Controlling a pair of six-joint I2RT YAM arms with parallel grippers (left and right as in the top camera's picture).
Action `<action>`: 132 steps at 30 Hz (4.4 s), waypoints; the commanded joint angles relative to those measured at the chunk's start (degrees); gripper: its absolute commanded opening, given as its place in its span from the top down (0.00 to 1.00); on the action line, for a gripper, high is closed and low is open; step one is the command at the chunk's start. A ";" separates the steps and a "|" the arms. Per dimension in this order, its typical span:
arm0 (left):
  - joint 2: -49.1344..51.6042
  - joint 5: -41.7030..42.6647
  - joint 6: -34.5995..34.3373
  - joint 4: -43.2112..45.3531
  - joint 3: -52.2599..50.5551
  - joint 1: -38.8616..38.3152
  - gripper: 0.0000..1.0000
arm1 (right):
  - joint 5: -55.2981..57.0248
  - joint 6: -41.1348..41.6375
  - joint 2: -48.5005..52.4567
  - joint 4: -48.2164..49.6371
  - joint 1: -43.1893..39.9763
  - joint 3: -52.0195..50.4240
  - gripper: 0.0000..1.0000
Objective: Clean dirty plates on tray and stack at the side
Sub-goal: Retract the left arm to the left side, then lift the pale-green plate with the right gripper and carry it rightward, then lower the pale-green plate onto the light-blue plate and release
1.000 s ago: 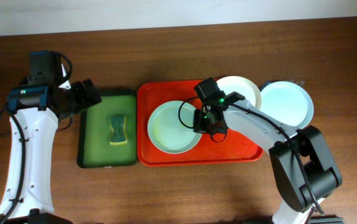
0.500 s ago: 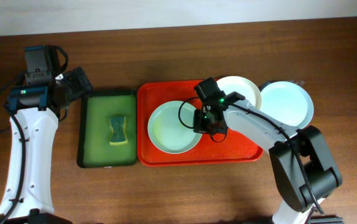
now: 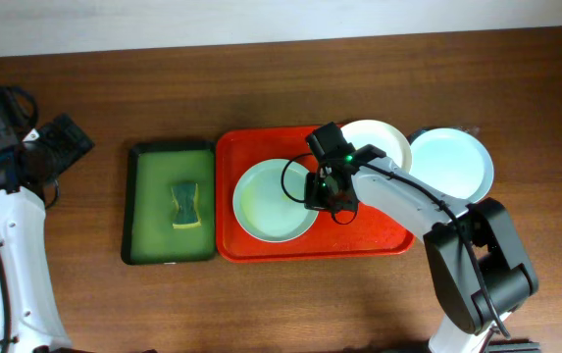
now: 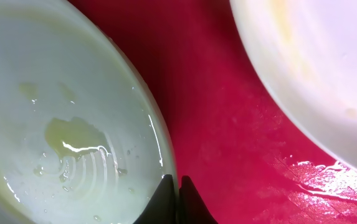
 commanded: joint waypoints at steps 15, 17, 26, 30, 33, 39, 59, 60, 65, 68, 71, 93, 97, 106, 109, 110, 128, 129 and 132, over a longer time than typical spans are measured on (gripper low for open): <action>-0.87 0.83 -0.57 -0.31 0.26 0.44 0.01 | -0.87 -1.49 -1.57 -19.08 -3.17 16.94 0.96; -0.87 0.83 -0.57 -0.28 0.26 0.44 0.01 | -1.03 -1.49 -1.60 -19.08 -3.39 16.94 0.96; -0.87 0.83 -0.57 -0.28 0.26 0.44 0.01 | -0.33 2.73 -1.29 -2.93 7.48 21.44 0.96; -0.87 0.83 -0.57 -0.28 0.26 0.44 0.01 | 17.62 2.60 -1.29 -1.66 18.78 21.44 0.96; -0.87 0.83 -0.57 -0.28 0.26 0.44 0.01 | 29.00 0.24 -1.29 -0.59 25.51 21.44 0.96; -0.87 0.83 -0.57 -0.28 0.26 0.44 0.01 | 34.69 -8.00 0.04 8.46 30.16 21.42 0.96; -0.87 0.83 -0.57 -0.28 0.26 0.44 0.01 | 61.81 -59.82 0.11 40.35 39.32 21.44 0.96; -0.87 0.83 -0.57 -0.28 0.26 0.44 0.01 | 61.81 -59.21 0.11 40.33 39.32 21.44 0.96; -0.87 0.83 -0.57 -0.31 0.26 0.44 0.01 | 61.77 -47.54 0.13 37.75 37.97 21.44 0.96; -0.87 0.81 -0.57 -0.31 0.26 0.44 0.01 | 49.68 -22.10 0.13 22.36 32.46 21.42 0.96; -0.87 0.83 -0.57 -0.31 0.26 0.44 0.01 | 16.15 -5.40 0.11 13.49 20.57 21.42 0.96; -0.87 0.83 -0.57 -0.31 0.26 0.44 0.01 | -2.69 -13.29 0.11 -26.29 -60.08 21.42 0.96; -0.87 0.83 -0.57 -0.31 0.26 0.44 0.01 | 6.60 -13.29 0.13 -27.02 -59.76 20.87 0.96; -0.76 0.83 -0.57 -0.31 0.26 0.33 0.01 | 8.15 -15.10 0.66 -26.91 -52.41 20.55 0.42; -0.76 0.83 -0.57 -0.31 0.26 0.33 0.01 | 1.88 -22.49 0.66 -27.23 -50.90 20.55 0.43; -0.76 0.83 -0.57 -0.31 0.26 0.33 0.01 | -2.01 -26.71 0.66 -26.84 -49.11 20.55 0.45; -0.76 0.83 -0.57 -0.33 0.26 0.33 0.01 | 0.17 -29.53 0.87 1.64 -31.43 1.79 0.95; -0.76 0.83 -0.57 -0.33 0.26 0.33 0.01 | 0.15 -29.51 0.87 1.53 -31.43 1.79 0.95; -0.76 0.83 -0.57 -0.33 0.26 0.33 0.01 | -0.52 -26.82 0.87 1.25 -31.36 1.79 0.96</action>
